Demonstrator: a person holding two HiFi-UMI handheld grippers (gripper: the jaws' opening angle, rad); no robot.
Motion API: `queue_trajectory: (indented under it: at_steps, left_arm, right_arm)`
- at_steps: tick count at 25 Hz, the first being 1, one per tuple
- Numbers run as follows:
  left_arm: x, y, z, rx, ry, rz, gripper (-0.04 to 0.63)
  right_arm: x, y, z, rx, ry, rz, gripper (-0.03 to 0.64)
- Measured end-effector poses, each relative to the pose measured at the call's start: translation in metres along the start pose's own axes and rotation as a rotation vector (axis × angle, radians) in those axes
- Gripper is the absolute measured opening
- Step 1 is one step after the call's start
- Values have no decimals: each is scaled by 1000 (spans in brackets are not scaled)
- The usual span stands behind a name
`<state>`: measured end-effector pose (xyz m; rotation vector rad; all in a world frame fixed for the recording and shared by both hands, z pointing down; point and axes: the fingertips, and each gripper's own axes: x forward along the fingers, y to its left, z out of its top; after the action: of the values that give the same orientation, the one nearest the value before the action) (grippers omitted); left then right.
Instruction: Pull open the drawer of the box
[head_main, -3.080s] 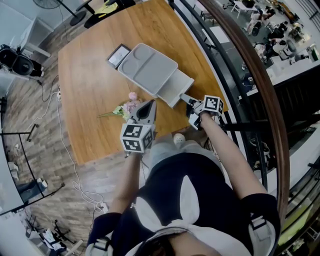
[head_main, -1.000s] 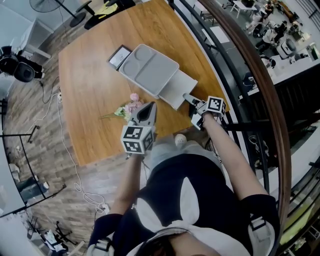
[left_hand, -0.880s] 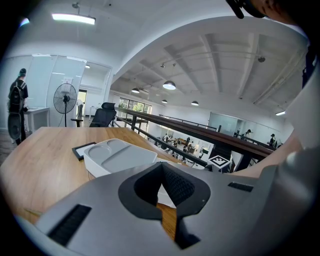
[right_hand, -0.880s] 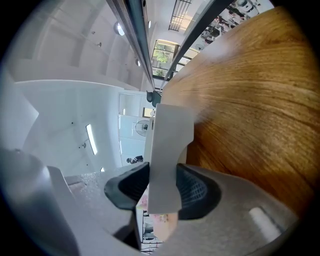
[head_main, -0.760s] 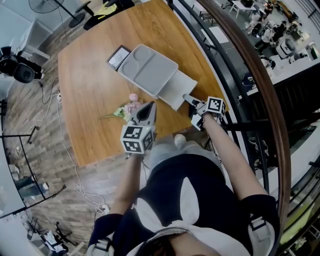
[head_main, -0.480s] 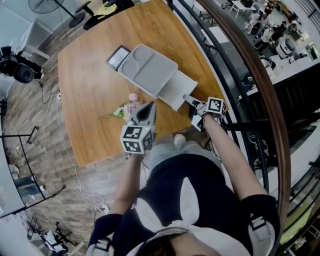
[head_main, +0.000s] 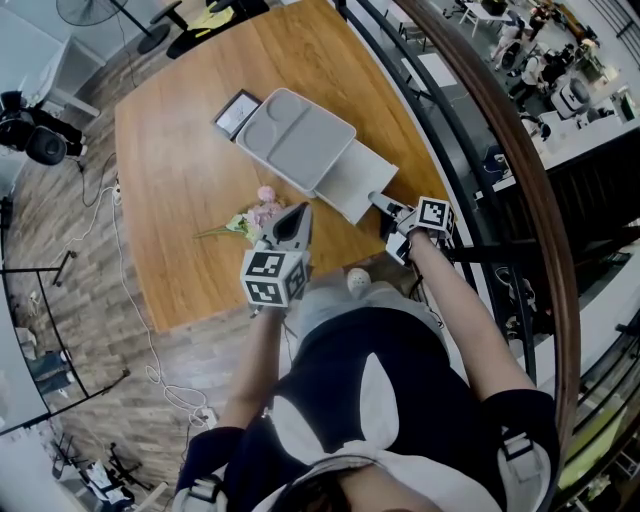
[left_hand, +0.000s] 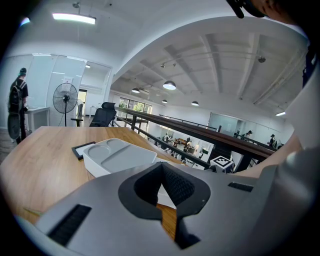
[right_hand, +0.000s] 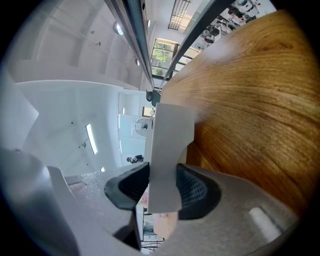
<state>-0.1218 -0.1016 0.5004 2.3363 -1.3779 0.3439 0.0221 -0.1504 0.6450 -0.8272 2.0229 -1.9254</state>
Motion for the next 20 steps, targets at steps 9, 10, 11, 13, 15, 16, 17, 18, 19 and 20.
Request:
queue_trajectory:
  at_steps: [9, 10, 11, 13, 15, 16, 17, 18, 19, 20]
  left_arm:
    - [1, -2, -2, 17, 20, -12, 17]
    - [1, -2, -2, 16, 18, -12, 17]
    - [1, -2, -1, 14, 12, -11, 17]
    - [1, -2, 0, 9, 6, -11, 17]
    - [0, -4, -1, 8, 8, -12, 17]
    - [0, -4, -2, 8, 9, -13, 17]
    - [0, -4, -2, 8, 10, -14, 17]
    - [0, -4, -2, 8, 10, -15, 17]
    - [0, -5, -3, 8, 10, -17, 17]
    - [0, -5, -3, 7, 11, -18, 17]
  right_arm:
    - [-7, -4, -3, 3, 2, -4, 167]
    - [-8, -4, -3, 4, 3, -5, 167]
    - [-9, -3, -3, 4, 2, -6, 167]
    - [-12, -4, -3, 5, 0, -8, 167]
    - [-15, -4, -4, 5, 0, -9, 167]
    - [-16, -4, -4, 8, 0, -12, 167]
    - [-17, -4, -5, 15, -1, -17, 168]
    - [-18, -3, -6, 22, -3, -24, 169]
    - [-19, -3, -6, 25, -4, -26, 169]
    - [-20, -3, -6, 22, -5, -24, 169]
